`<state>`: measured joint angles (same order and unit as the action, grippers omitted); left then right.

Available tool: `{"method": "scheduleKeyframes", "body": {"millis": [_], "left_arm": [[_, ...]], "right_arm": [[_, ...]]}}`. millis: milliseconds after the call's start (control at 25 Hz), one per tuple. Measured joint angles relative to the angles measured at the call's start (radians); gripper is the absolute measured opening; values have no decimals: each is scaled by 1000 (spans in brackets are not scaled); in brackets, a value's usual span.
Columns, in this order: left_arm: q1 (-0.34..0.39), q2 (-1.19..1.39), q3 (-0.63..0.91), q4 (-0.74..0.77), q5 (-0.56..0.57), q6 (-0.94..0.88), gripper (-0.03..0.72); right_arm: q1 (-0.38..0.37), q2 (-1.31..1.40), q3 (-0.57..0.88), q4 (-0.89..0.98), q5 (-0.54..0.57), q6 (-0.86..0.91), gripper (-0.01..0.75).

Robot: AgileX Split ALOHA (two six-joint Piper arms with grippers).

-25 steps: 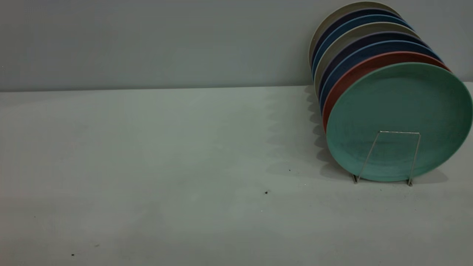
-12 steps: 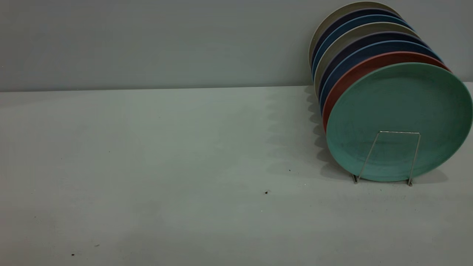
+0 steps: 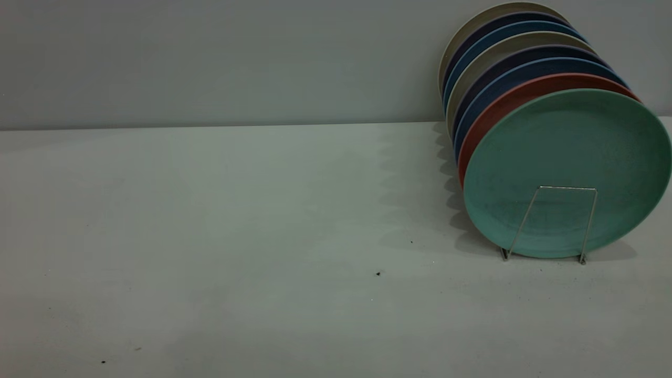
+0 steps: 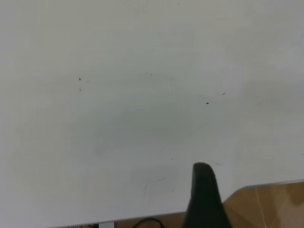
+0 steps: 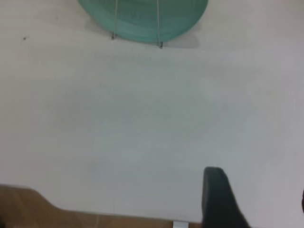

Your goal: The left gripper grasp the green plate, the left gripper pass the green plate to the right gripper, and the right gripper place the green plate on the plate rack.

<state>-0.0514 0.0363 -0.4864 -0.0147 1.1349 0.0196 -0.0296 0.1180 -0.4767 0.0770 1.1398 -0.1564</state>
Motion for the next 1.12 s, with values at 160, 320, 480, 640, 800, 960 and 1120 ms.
{"method": "scheduleKeyframes", "body": {"millis": [160, 320, 480, 640, 800, 960, 1120], "left_arm": [[0, 0, 0, 0, 0, 0, 563], [0, -43, 0, 0, -1, 0, 563], [0, -59, 0, 0, -1, 0, 563], [0, -59, 0, 0, -1, -1, 563], [0, -59, 0, 0, -1, -1, 563], [0, -59, 0, 0, -1, -4, 563], [0, -59, 0, 0, -1, -4, 563]], "right_arm": [[0, -17, 2, 0, 0, 0, 429], [0, -109, 3, 0, 0, 0, 429], [0, -135, 3, 0, 1, 0, 429], [0, -135, 3, 1, 1, 0, 429], [0, -135, 3, 1, 1, 0, 429], [0, -135, 3, 1, 1, 0, 429], [0, -135, 3, 1, 1, 0, 429]]}}
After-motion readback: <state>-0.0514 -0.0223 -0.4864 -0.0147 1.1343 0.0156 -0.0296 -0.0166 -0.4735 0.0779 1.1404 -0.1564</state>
